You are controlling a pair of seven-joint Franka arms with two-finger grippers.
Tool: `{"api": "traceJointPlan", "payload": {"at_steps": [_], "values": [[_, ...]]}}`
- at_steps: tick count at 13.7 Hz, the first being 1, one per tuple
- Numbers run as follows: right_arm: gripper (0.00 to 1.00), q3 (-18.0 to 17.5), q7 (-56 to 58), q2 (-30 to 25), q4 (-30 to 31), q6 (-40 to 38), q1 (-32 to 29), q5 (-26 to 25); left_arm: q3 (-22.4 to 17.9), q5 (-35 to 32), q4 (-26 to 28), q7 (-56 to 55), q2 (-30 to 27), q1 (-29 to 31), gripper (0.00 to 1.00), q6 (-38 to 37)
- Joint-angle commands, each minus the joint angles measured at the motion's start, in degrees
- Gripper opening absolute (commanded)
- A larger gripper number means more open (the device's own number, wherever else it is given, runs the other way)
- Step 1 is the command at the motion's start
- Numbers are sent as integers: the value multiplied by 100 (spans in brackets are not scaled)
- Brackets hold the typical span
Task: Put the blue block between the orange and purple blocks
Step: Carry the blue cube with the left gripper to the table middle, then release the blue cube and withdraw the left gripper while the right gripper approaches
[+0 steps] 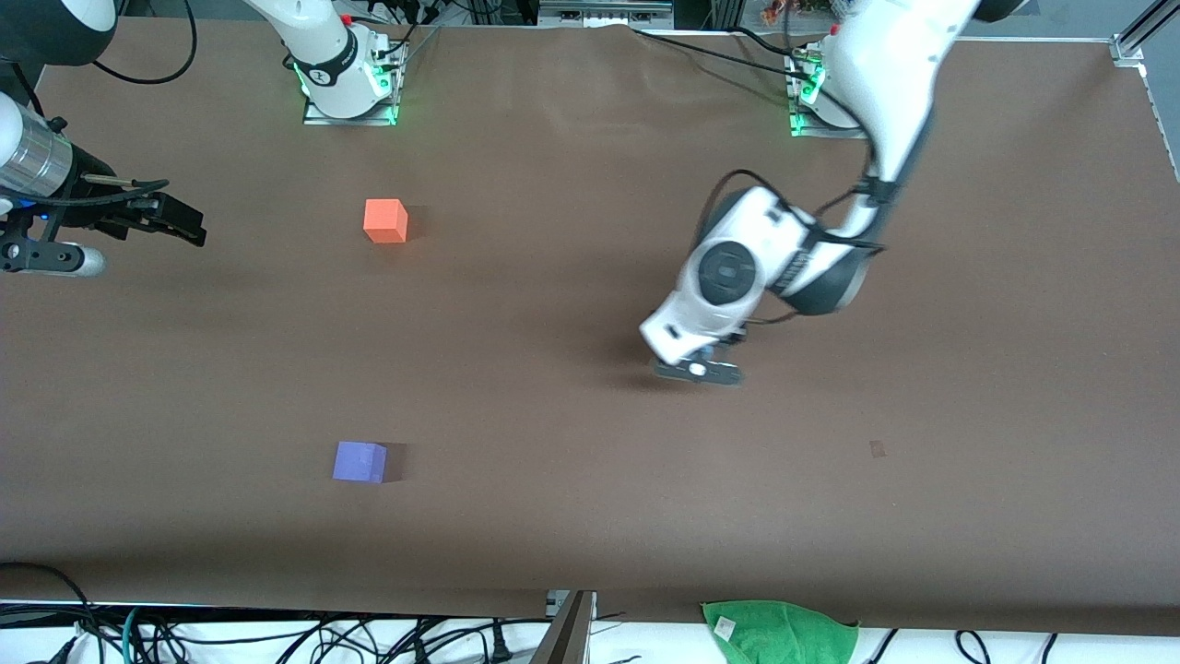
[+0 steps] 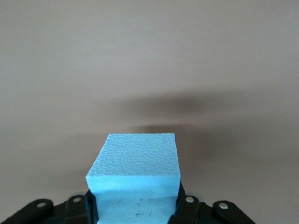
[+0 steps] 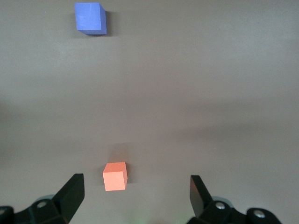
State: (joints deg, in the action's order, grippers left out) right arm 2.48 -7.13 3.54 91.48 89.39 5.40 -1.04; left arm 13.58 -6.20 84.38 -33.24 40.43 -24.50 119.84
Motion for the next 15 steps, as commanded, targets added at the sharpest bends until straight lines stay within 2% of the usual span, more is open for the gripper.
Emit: {"api": "traceJointPlan", "payload": {"at_steps": [1, 2, 3, 5, 8, 10, 13, 14, 15], "values": [[100, -20, -43, 23, -78, 17, -135, -19, -93, 84, -501, -532, 693, -431, 14, 730], [100, -20, -52, 119, -87, 17, -188, -19, -93, 75, -510, -751, 869, -546, 19, 1038], [100, -20, -78, 164, -87, 25, -188, -54, -93, 75, -501, -928, 983, -634, 32, 1224], [100, -20, -34, 426, -87, 131, -179, -115, -93, 49, -501, -1358, 1020, -670, 100, 1305], [100, -37, -43, 454, -95, 122, -136, -107, -93, -21, -440, -1325, 696, -591, 100, 1043], [100, -81, -69, 463, -52, 87, -65, -107, -84, -21, -466, -1316, 170, -565, 100, 394], [100, -90, 27, 841, -78, -185, -65, -11, -137, 49, -484, -1395, -875, -451, 100, -766], [100, -99, 27, 832, -60, -177, -39, 33, -172, -12, -484, -1326, -1166, -259, 100, -1205], [100, -99, -68, 832, -43, -194, 66, 304, -128, -21, -493, -1325, -1369, 91, 100, -1600]]}}
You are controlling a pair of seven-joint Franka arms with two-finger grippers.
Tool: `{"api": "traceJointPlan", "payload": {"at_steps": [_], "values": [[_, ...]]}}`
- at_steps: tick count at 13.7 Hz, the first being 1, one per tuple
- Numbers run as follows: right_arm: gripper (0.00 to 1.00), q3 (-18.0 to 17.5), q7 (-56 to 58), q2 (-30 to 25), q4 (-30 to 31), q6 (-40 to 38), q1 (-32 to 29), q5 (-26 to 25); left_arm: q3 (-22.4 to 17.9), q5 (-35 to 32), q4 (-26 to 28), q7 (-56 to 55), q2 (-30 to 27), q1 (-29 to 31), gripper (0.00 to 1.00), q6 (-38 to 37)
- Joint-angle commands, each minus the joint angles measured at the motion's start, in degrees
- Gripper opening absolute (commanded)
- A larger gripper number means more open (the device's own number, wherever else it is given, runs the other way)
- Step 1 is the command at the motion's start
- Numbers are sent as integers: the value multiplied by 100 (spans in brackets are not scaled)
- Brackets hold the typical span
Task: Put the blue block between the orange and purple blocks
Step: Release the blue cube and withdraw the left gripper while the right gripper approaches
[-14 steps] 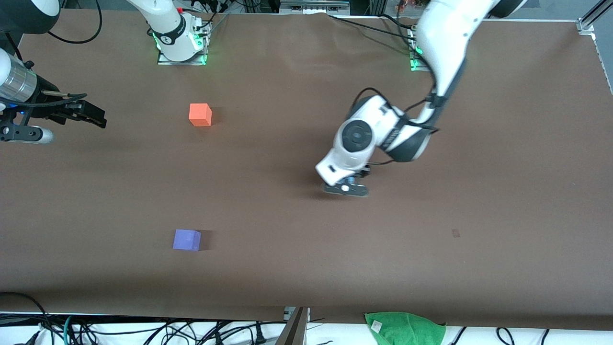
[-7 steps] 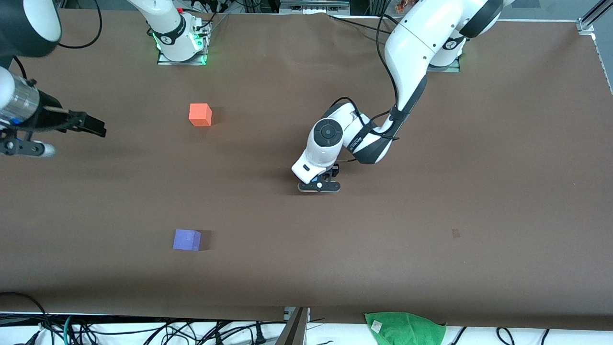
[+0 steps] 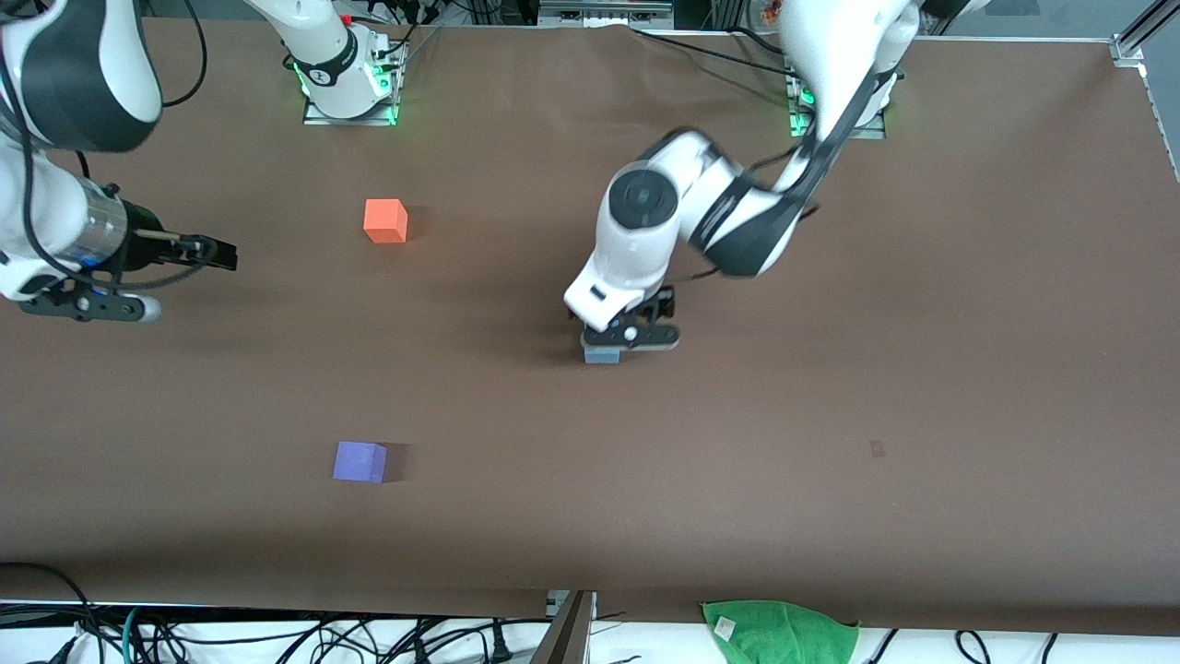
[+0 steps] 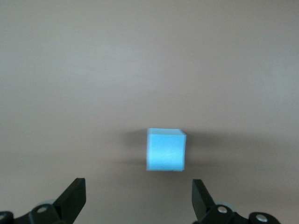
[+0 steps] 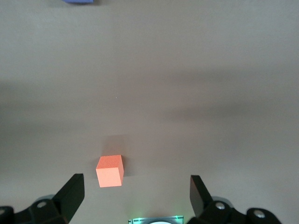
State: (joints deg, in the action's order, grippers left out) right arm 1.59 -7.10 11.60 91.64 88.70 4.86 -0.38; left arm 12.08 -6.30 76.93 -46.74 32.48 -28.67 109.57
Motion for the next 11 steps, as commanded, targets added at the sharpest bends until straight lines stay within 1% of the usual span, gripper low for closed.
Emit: {"api": "traceJointPlan", "payload": {"at_steps": [1, 2, 3, 4, 6, 7, 9, 11], "values": [[100, -9, -133, 35, -50, -82, 259, 440, -13, -29, 253, 24, -733, 694, 100, -846], [100, -9, -238, 113, -50, 32, 496, 468, -65, -73, 244, 50, -917, 879, 100, -1093], [100, -9, -465, 253, -41, 303, 794, 486, -57, -108, 244, 164, -1154, 1211, 100, -1278], [100, -9, -1007, 359, -24, 654, 1102, 504, -31, -109, 244, 635, -1339, 1510, 100, -1419], [100, -9, -1555, 710, -58, 1313, 1612, 1020, -66, -91, 244, 1777, -1603, 2021, 100, -1875], [100, -9, -1792, 938, -67, 1734, 1902, 1083, -57, -30, 235, 2269, -1648, 2284, 100, -2069], [100, -9, -2415, 1369, -85, 2595, 2446, 1066, -13, 23, 244, 3088, -1797, 2742, 100, -2255], [100, 8, -3074, 1826, -137, 3387, 3061, 1014, -92, 58, 305, 3782, -1911, 2936, 100, -2413]]}}
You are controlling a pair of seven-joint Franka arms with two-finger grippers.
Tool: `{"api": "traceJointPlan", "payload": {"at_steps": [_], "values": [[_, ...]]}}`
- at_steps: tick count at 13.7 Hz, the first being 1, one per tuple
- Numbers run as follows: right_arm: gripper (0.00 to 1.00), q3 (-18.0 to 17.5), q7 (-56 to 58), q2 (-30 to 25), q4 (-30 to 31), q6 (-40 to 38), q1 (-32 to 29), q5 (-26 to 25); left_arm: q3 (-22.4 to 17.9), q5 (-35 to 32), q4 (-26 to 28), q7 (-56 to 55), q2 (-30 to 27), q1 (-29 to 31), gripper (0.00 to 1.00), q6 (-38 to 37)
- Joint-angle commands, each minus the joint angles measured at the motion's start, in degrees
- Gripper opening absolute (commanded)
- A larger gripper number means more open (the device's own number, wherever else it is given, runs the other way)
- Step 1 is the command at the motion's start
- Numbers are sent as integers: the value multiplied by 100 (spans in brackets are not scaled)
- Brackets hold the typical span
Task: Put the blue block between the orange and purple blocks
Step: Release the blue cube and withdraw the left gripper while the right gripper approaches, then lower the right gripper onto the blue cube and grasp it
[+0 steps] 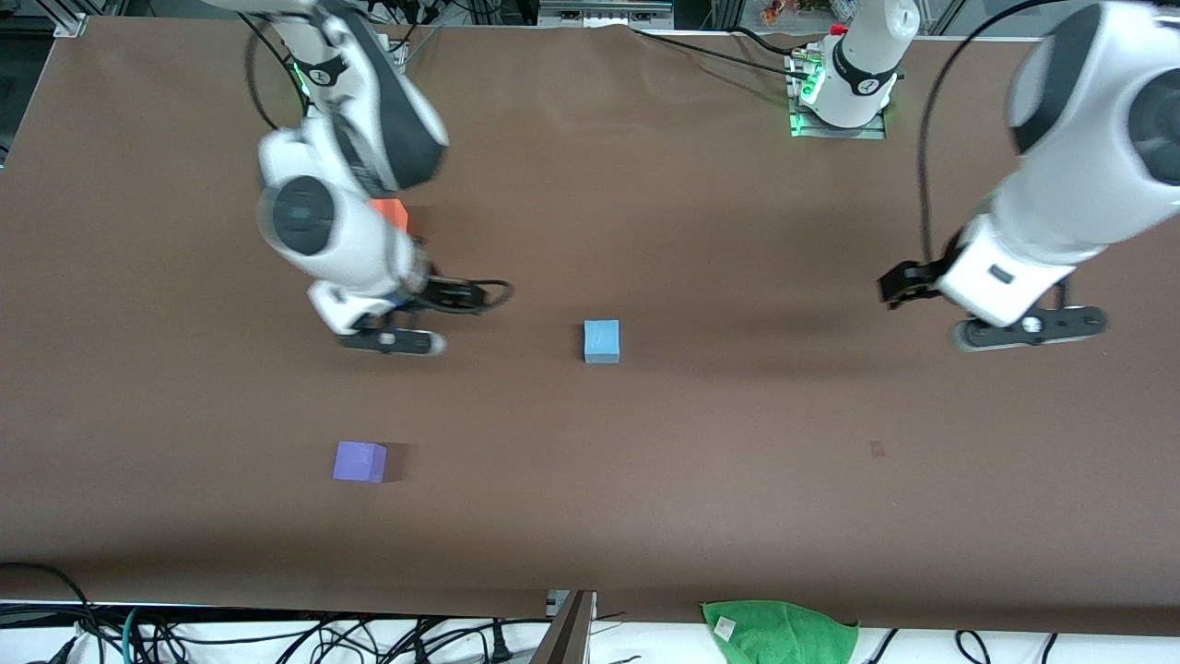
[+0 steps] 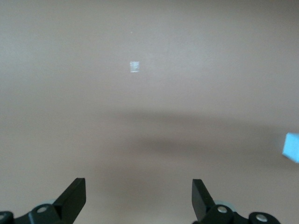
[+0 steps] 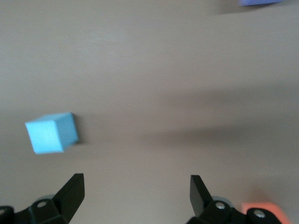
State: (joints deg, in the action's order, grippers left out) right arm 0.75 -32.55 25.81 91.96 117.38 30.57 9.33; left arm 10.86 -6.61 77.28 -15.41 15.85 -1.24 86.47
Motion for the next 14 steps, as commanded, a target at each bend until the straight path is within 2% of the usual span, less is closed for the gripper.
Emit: {"api": "traceJointPlan", "payload": {"at_steps": [1, 2, 3, 4, 6, 7, 8, 12, 14], "values": [[100, 127, -1011, 694, -326, 932, 773, -36, 5, 246, 244, 1297, -284, 377, 100, -113], [100, 128, -1451, 967, -572, 1206, 862, -97, -144, 465, 313, 1704, -389, 396, 100, -113], [100, 119, -1786, 1300, -879, 1356, 976, -142, -319, 633, 627, 1803, -668, 370, 100, -78], [100, 136, -1964, 1617, -1204, 1401, 1134, -290, -399, 739, 1222, 1787, -1123, 327, 100, 105], [100, 136, -2158, 2102, -1540, 1515, 1215, -720, -426, 757, 2304, 1866, -1802, 423, 100, 964], [100, 136, -2159, 2234, -1593, 1620, 1224, -818, -531, 766, 2509, 1875, -1935, 423, 100, 1107], [100, 136, -2167, 2296, -1602, 1665, 1241, -845, -523, 731, 2580, 1831, -1954, 406, 100, 1082], [100, 136, -2281, 2341, -1716, 1780, 1390, -845, -479, 696, 2143, 1787, -1612, 353, 100, 1029], [100, 145, -2352, 2516, -1874, 1788, 1522, -854, -470, 713, 2133, 1778, -1620, 353, 100, 986]]}}
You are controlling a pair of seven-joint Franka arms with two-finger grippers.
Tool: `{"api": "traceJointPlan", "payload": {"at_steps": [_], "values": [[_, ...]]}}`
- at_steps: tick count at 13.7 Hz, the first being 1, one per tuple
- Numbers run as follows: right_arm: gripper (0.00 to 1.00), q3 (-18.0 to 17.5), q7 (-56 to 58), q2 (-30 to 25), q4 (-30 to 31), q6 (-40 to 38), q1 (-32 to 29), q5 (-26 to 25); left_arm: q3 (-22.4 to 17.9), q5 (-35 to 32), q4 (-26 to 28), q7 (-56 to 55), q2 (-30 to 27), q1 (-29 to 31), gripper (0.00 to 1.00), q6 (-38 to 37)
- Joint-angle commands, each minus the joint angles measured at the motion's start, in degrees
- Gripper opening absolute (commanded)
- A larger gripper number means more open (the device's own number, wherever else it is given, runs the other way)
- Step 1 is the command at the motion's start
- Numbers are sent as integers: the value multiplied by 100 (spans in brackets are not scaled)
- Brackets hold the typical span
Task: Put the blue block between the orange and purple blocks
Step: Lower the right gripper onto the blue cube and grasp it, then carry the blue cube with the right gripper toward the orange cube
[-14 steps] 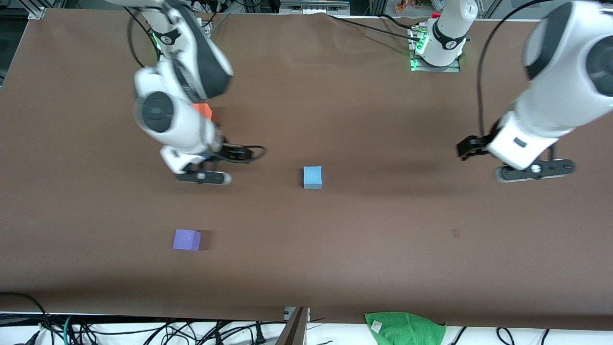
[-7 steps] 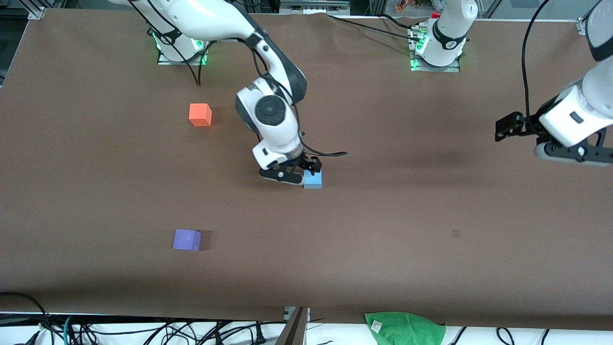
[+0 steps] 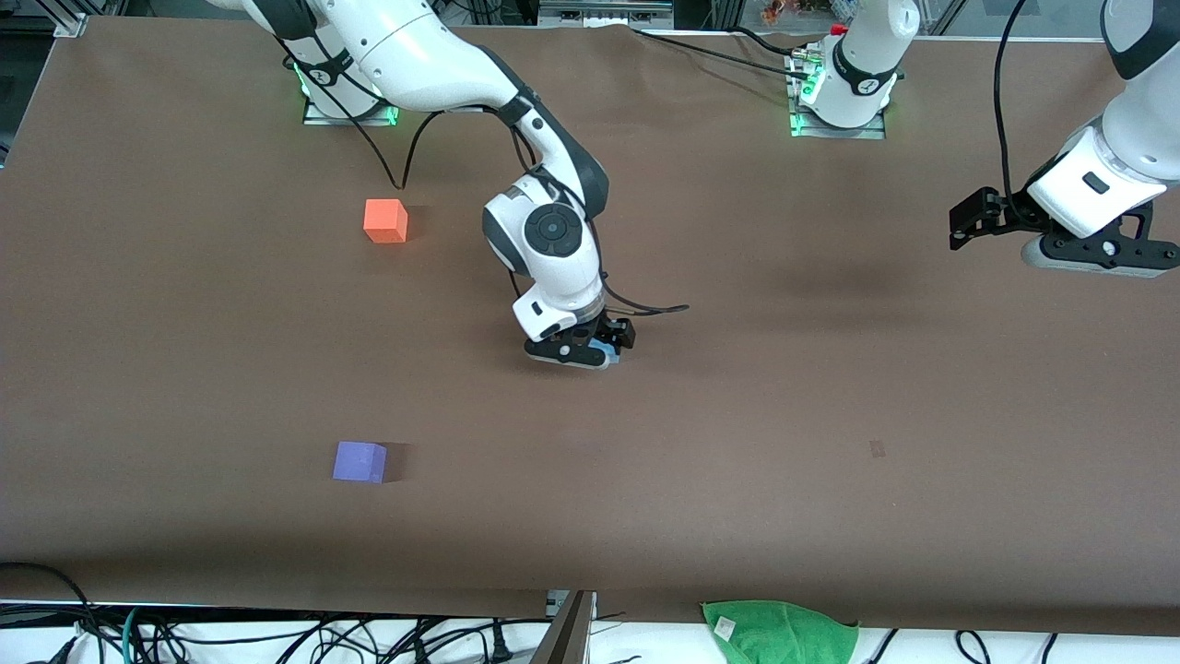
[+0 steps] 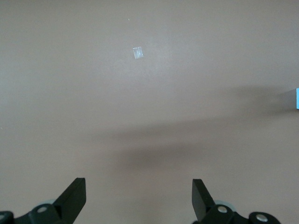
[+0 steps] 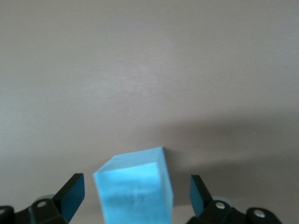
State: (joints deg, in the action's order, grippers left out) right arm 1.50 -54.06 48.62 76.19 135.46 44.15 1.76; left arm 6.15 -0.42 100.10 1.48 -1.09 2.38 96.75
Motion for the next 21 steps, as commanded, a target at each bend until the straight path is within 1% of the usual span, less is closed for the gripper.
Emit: {"api": "traceJointPlan", "payload": {"at_steps": [1, 3, 4, 5, 7, 8, 10, 11, 12, 13, 14, 16, 17, 19, 21], "values": [[100, 79, -201, 314, -315, 59, 233, -201, 8, 86, -149, 80, 48, -10, 100, -68], [100, 96, -123, 455, -315, 138, 252, -622, 70, -88, -297, -77, 92, -10, 100, -60], [100, 96, -96, 464, -298, 130, 252, -711, 61, -142, -298, -113, 83, 16, 100, -121], [100, 96, -104, 465, -298, 112, 260, -755, 53, -151, -316, -139, 92, 34, 100, -243], [100, 96, -104, 465, -280, 112, 304, -765, -26, -178, -368, -272, 162, 113, 100, -262], [96, 96, -87, 473, -280, 112, 296, -765, -27, -169, -369, -272, 171, 191, 100, -262], [53, 96, -43, 473, -280, 112, 278, -765, -9, -169, -369, -342, 171, 192, 100, -271], [33, 96, 1, 465, -280, 112, 261, -765, -9, -160, -377, -351, 171, 192, 100, -271], [11, 105, 201, 412, -280, 77, 208, -730, 17, -117, -395, -359, 171, 192, 100, -288], [8, 97, 438, 394, -263, 51, 103, -712, 35, -108, -404, -351, 162, 166, 100, -358], [8, 96, 658, 316, -236, -132, -11, -703, 44, -107, -421, -359, 171, 131, 100, -376], [8, 97, 1403, -69, -70, -816, -397, -668, 44, -99, -421, -368, 171, 122, 100, -376], [8, 88, 1790, -359, 148, -1063, -634, -581, 35, -99, -421, -359, 171, 139, 100, -385], [8, 96, 2494, -1017, 876, -1180, -1047, -256, 26, -99, -465, -368, 206, 131, 100, -376], [9, 114, 3328, -1651, 1912, -1084, -1486, -237, 87, -107, -509, -386, 232, 96, 100, -376]]}}
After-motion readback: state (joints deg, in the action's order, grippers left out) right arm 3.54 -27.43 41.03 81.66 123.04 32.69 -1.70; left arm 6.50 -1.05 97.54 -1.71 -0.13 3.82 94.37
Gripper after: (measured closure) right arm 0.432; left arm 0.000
